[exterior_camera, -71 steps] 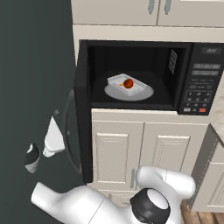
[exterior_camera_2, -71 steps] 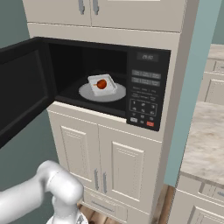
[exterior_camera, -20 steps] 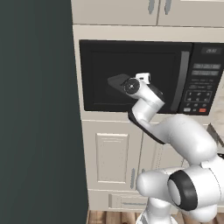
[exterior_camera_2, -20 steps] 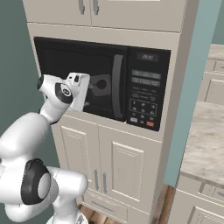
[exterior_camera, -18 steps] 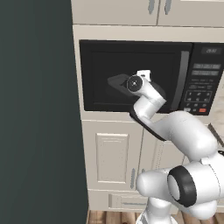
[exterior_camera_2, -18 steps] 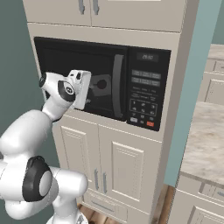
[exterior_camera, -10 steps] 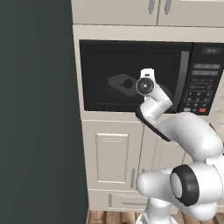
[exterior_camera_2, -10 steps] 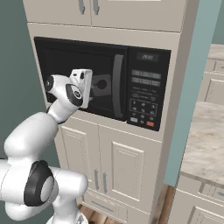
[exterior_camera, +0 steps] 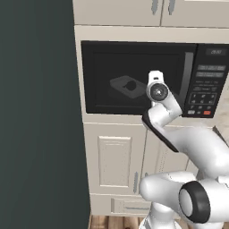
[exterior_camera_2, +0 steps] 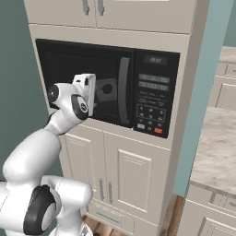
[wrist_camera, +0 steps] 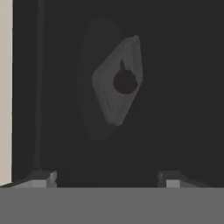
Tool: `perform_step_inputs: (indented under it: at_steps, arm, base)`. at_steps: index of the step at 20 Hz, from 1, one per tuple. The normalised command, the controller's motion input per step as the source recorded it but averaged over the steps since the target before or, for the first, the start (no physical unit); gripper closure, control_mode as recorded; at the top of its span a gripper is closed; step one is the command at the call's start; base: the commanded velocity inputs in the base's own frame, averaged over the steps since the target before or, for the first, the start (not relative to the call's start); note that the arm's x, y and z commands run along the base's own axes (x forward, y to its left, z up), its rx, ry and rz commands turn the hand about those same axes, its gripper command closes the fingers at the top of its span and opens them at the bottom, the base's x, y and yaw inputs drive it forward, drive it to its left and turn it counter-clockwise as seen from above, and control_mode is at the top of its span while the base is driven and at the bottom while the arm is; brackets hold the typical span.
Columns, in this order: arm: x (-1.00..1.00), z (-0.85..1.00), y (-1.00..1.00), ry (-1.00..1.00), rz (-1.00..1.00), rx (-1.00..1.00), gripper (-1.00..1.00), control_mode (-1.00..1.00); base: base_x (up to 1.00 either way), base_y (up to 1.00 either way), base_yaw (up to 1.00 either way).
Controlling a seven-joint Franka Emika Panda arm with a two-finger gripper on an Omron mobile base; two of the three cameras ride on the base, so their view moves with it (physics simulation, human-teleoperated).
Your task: Place the tupperware containing the shrimp and tomato meal in the microwave. Close the microwave door and press the start button to reheat the meal.
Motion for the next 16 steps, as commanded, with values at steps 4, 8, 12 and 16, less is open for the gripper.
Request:
perform_step_inputs:
  at_steps: [4,8,12,16]
  arm:
    - [-0.78,0.53,0.0,-0.01,0.01,0.0,-1.0,-1.0]
    - [-0.95,0.52,-0.08,-0.04,0.04,0.07,-1.0,-1.0]
    - [-1.0,0.14,-0.59,-0.14,0.05,0.17,-1.0,-1.0]
    - [-0.87,0.0,-0.85,-0.03,0.09,0.22,-1.0,-1.0]
  base:
    - [0.0,0.0,0.0]
    - [0.0,0.0,0.0]
    - [0.0,0.0,0.0]
    - [0.0,0.0,0.0]
